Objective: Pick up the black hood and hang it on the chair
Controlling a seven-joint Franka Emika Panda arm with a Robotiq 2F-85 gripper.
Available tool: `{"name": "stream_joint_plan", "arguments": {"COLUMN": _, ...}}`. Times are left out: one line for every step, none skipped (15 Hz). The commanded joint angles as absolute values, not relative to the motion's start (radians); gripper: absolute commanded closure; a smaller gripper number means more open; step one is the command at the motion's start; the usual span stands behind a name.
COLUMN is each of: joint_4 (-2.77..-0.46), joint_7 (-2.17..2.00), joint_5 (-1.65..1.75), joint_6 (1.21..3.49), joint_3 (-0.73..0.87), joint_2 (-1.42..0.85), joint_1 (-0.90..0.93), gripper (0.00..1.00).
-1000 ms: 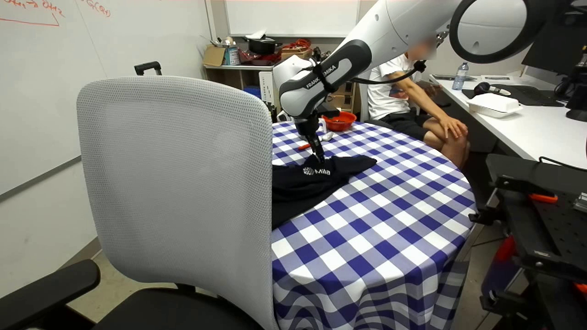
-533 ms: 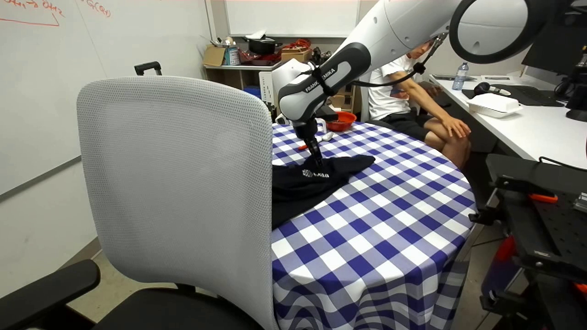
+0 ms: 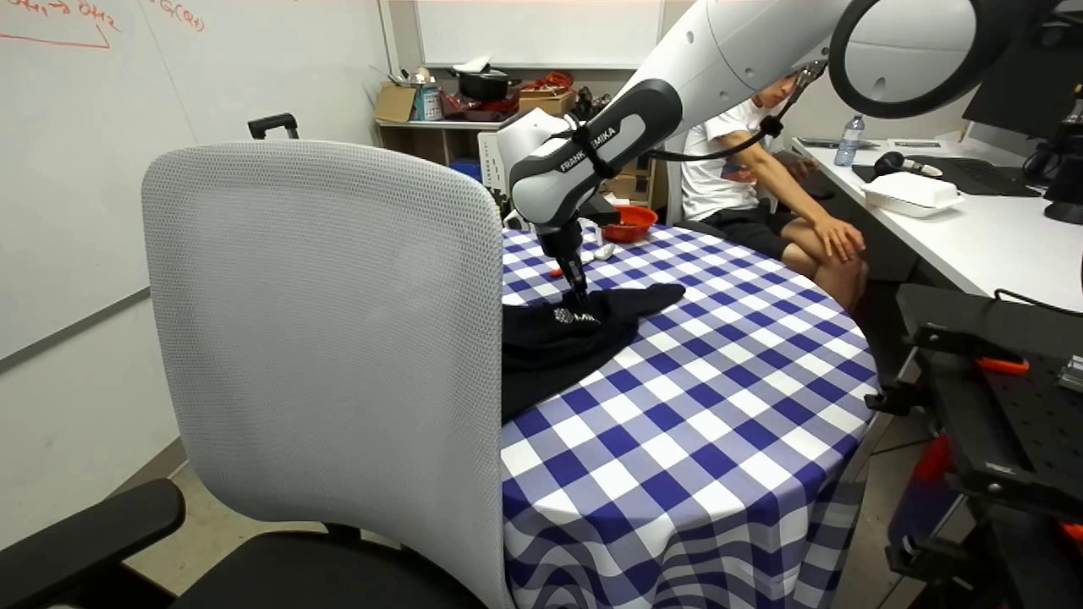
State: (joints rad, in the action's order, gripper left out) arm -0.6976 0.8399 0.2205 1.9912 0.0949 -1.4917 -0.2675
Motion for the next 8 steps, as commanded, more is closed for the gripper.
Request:
{"name": "stream_joint_plan", "arguments": {"joint_4": -0.680, "joint_7": 0.787, "joint_5": 0.225, "joint_6": 1.999, "joint_3": 0.115, "joint_2": -1.491, "joint_1": -0.261, "gripper": 0.94}}
{"name": "stream_joint_plan", "arguments": {"joint_4": -0.665, "joint_7": 0.771, "joint_5": 0.224, "joint_6": 1.987, "joint_3": 0.119, "joint_2": -1.491, "joint_1": -0.264, "gripper": 0.94}}
{"name": "stream_joint_plan", "arguments": {"joint_4": -0.658, "joint_7": 0.755, "joint_5": 0.225, "joint_6": 1.983, "joint_3": 0.123, "joint_2": -1.490, "joint_1": -0.264, "gripper": 0.94}}
{"name": "stream_joint_plan", "arguments": {"joint_4": -0.634, "joint_7": 0.736, "joint_5": 0.222, "joint_6": 1.970, "joint_3": 0.128, "joint_2": -1.489, "joint_1": -0.267, "gripper": 0.94}}
{"name": "stream_joint_plan", "arguments": {"joint_4": -0.619, "joint_7": 0.720, "joint_5": 0.222, "joint_6": 1.964, "joint_3": 0.130, "joint_2": -1.489, "joint_1": -0.268, "gripper": 0.94}}
{"name": "stream_joint_plan", "arguments": {"joint_4": -0.595, "joint_7": 0.700, "joint_5": 0.219, "joint_6": 1.950, "joint_3": 0.134, "joint_2": -1.487, "joint_1": -0.270, "gripper": 0.94}}
{"name": "stream_joint_plan", "arguments": {"joint_4": -0.609, "joint_7": 0.673, "joint_5": 0.218, "joint_6": 1.956, "joint_3": 0.138, "joint_2": -1.465, "joint_1": -0.267, "gripper": 0.94}}
{"name": "stream_joint_plan", "arguments": {"joint_4": -0.606, "joint_7": 0.646, "joint_5": 0.220, "joint_6": 1.951, "joint_3": 0.143, "joint_2": -1.449, "joint_1": -0.264, "gripper": 0.94}}
